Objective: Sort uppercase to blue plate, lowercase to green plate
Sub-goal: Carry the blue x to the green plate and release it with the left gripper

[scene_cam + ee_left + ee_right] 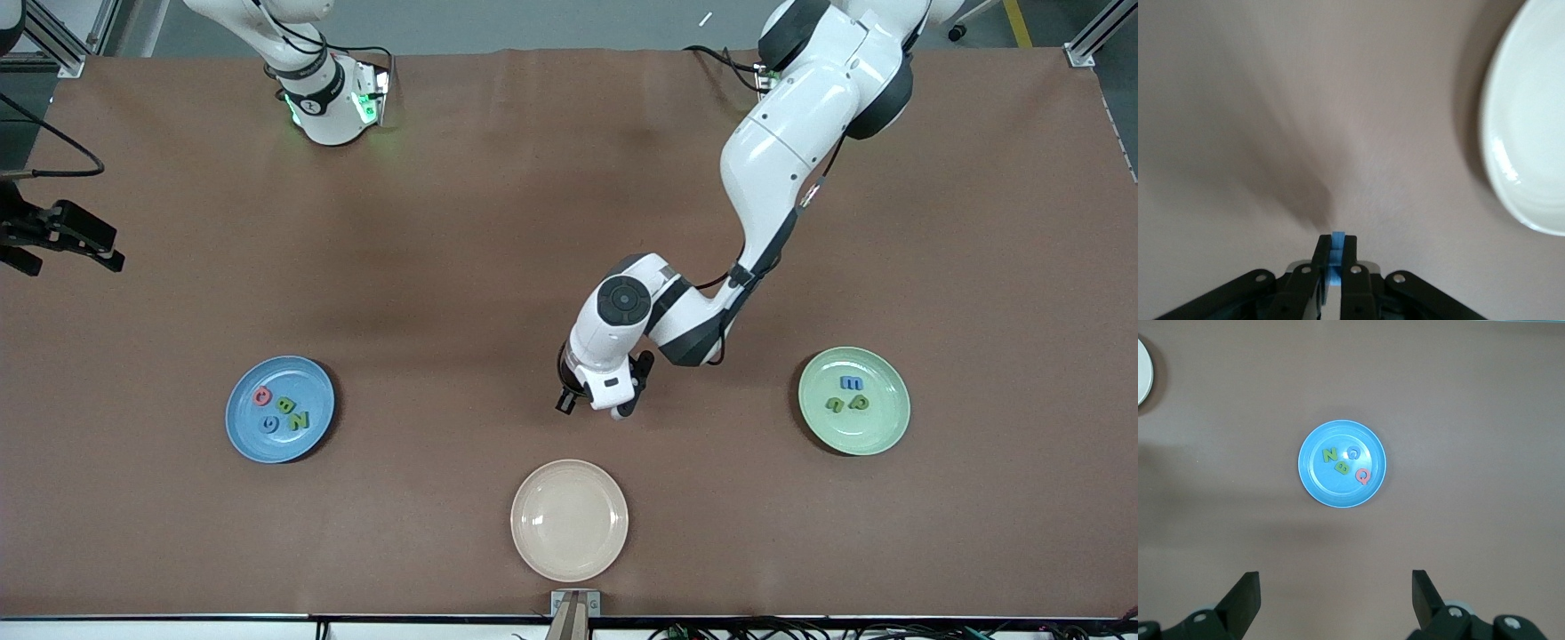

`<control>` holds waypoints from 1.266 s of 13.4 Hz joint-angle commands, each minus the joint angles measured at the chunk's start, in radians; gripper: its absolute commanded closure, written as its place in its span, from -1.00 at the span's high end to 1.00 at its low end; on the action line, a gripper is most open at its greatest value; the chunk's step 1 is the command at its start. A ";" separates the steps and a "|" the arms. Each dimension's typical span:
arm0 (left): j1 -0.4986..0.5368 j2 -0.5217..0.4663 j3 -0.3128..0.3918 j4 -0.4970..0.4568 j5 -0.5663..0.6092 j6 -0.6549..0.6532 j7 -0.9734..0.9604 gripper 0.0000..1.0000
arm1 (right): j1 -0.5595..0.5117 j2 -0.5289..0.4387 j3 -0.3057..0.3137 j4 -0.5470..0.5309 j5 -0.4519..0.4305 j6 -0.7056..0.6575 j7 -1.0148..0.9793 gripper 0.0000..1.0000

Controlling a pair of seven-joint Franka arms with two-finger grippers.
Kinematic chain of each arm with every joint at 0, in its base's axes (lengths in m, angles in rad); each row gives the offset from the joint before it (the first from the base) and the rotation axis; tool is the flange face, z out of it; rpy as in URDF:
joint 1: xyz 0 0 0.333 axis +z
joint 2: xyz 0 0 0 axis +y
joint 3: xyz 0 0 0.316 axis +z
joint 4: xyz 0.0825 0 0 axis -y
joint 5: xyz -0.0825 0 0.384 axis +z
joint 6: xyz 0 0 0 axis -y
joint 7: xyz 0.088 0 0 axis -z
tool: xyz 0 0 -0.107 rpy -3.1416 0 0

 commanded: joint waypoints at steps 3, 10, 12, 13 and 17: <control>0.110 -0.141 0.009 -0.037 0.002 -0.249 0.229 -1.00 | -0.012 0.000 0.005 0.011 -0.006 -0.006 0.013 1.00; 0.339 -0.265 0.008 -0.146 0.045 -0.527 0.720 -1.00 | -0.017 0.001 0.002 0.043 -0.006 -0.018 -0.045 1.00; 0.452 -0.325 0.008 -0.247 0.045 -0.526 0.886 -0.99 | -0.015 0.000 0.002 0.047 -0.009 -0.039 -0.059 1.00; 0.509 -0.336 0.006 -0.277 0.047 -0.526 0.944 -0.98 | -0.015 0.000 0.002 0.046 -0.009 -0.050 -0.059 1.00; 0.657 -0.322 -0.001 -0.307 0.047 -0.497 1.077 -0.89 | -0.020 0.006 0.002 0.051 -0.009 -0.038 -0.057 1.00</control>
